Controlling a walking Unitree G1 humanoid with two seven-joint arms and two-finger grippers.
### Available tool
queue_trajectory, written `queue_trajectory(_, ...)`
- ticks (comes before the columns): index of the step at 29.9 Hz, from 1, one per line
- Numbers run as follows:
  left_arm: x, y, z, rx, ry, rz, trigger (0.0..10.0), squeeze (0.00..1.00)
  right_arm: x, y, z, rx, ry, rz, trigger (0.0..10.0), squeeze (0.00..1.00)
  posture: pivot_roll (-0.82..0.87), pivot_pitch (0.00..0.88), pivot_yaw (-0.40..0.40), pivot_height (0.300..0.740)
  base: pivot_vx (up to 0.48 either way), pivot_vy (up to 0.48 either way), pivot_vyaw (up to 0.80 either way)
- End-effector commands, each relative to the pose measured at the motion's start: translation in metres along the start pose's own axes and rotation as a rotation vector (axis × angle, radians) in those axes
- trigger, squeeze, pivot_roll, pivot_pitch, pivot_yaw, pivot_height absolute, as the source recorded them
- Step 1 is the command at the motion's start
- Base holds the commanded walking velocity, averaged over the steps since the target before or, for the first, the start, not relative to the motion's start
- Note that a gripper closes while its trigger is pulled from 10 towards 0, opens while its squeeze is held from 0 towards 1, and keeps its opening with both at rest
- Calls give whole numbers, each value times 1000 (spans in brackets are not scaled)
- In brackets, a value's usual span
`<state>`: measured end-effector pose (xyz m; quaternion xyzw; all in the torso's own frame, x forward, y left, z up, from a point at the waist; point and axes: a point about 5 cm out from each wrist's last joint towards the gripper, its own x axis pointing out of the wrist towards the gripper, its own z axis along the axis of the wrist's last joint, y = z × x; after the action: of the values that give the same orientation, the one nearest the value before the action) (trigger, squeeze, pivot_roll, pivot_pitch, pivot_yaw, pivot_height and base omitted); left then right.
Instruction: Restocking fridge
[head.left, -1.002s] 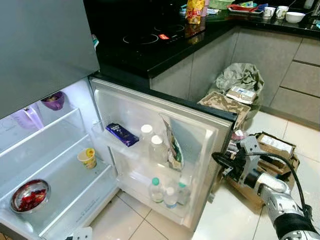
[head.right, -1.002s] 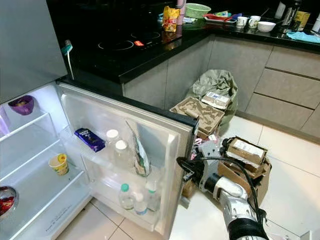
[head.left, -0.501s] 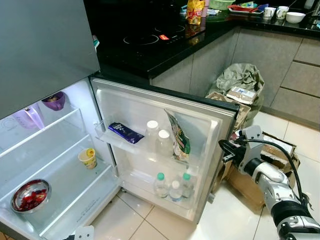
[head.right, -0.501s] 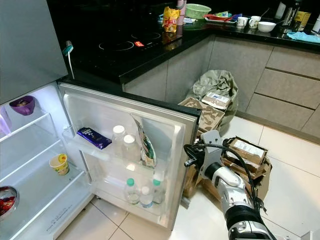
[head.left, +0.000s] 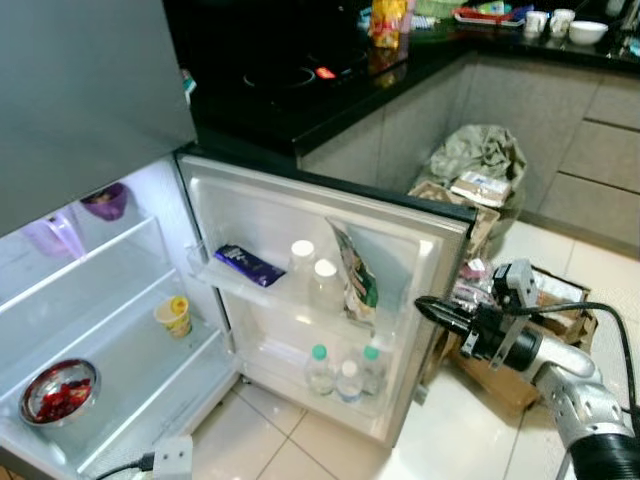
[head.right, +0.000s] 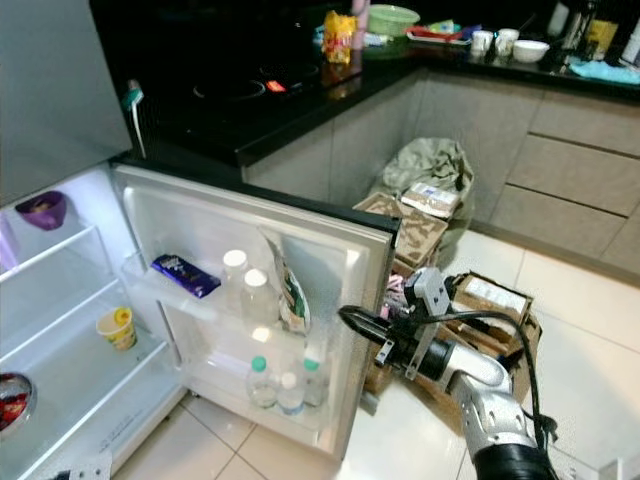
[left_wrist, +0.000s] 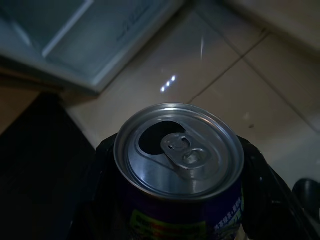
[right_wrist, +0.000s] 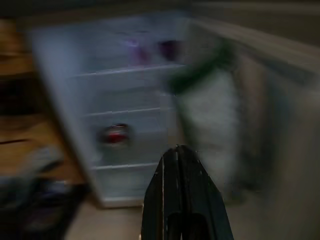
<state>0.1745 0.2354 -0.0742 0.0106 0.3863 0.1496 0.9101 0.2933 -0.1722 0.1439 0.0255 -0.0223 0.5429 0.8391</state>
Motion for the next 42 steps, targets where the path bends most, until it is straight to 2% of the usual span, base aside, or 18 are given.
queue_trajectory(1,0,-1,2,2,-10,-6,10000,0,11,16,0,14,15,110,10000,0,-104,62,-1,740,0,0,0)
queue_trajectory(3,2,-3,6,1,-24,-12,10000,0,22,27,-6,5,47,162,10000,0,-103,69,1,740,0,0,0)
queue_trajectory(6,2,-7,9,15,-35,-28,10000,0,45,31,-20,-13,66,117,10000,0,-101,75,4,740,0,0,0)
queue_trajectory(9,2,-7,8,18,-35,-30,10000,0,59,36,-29,-23,96,77,10000,0,-99,78,9,740,0,0,0)
queue_trajectory(10,2,-7,8,18,-35,-30,10000,0,59,36,-29,-23,96,77,10000,0,-99,78,9,740,0,0,0)
queue_trajectory(14,1,-4,5,9,-22,-24,10000,0,78,38,-43,25,130,-43,10000,0,-95,78,7,740,0,0,0)
queue_trajectory(22,-2,1,-8,6,26,-10,10000,0,76,29,-56,51,176,-204,10000,0,-90,75,7,740,0,0,0)
queue_trajectory(28,-3,2,-11,5,36,-7,10000,0,76,32,-62,47,212,-199,10000,0,-94,73,9,740,0,0,0)
queue_trajectory(29,-3,2,-9,-4,29,-6,10000,0,73,35,-71,37,261,-190,10000,0,-91,72,5,740,0,0,0)
queue_trajectory(31,-2,1,-7,-12,22,-8,10000,0,71,36,-76,35,285,-199,10000,0,-91,72,5,740,0,0,0)
queue_trajectory(35,-1,-3,-6,-12,26,-56,10000,0,69,34,-78,37,293,-221,10000,0,-94,71,7,740,0,0,0)
queue_trajectory(42,-1,-11,-5,8,30,-98,10000,0,70,36,-78,43,285,-210,10000,0,-99,72,11,740,0,-450,0)
